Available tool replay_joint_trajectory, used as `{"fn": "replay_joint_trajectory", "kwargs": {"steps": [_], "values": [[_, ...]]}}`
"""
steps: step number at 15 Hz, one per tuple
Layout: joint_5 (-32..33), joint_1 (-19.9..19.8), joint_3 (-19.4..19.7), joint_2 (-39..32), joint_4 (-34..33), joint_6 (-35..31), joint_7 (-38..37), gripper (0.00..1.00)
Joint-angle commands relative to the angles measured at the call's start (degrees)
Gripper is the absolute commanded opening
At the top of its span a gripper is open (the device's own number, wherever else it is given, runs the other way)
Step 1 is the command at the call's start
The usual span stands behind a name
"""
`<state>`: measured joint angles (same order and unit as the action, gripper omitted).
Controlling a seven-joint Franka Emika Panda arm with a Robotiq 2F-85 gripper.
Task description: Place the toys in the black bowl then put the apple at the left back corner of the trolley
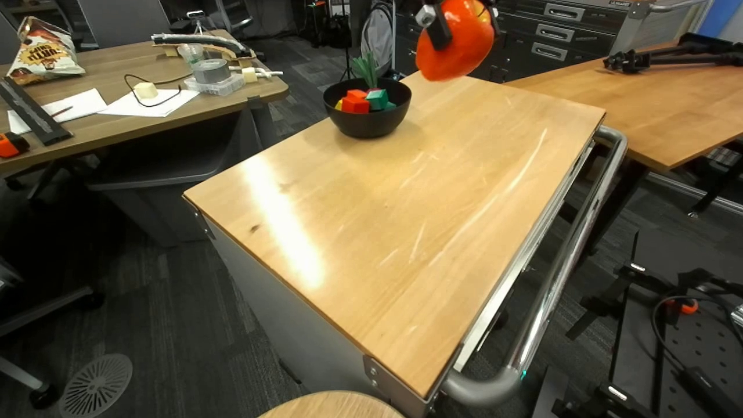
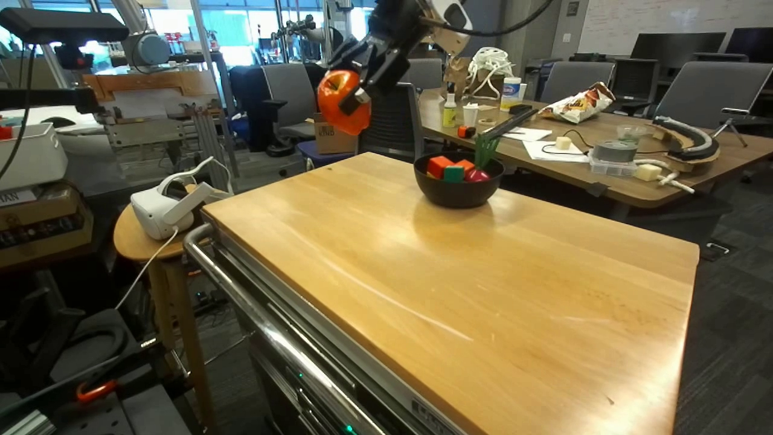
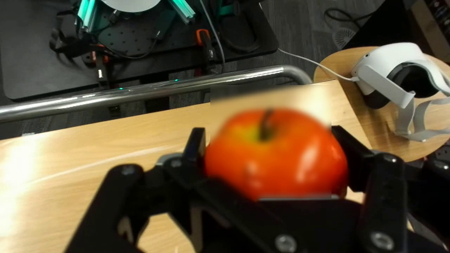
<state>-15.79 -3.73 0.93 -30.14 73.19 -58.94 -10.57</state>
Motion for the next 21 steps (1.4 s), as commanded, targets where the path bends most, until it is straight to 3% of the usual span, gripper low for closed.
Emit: {"fn": "replay_joint_trajectory", "kwargs": {"steps": [1, 9, 14, 17, 21], "values": [[-1.31, 4.37, -1.36, -4.46, -5.26, 1.57, -3.93, 0.6], [1.43, 12.66, -1.96, -12.44, -11.04, 1.65, -10.78, 0.6], [6.87, 16.68, -1.35, -17.99, -14.15, 3.46, -14.57, 0.6], [12.46, 19.07, -1.73, -21.98, -18.49, 7.71, -12.7, 0.6], [15.28, 21.35, -2.13, -26.14, -24.68, 14.63, -11.38, 0.6]]}}
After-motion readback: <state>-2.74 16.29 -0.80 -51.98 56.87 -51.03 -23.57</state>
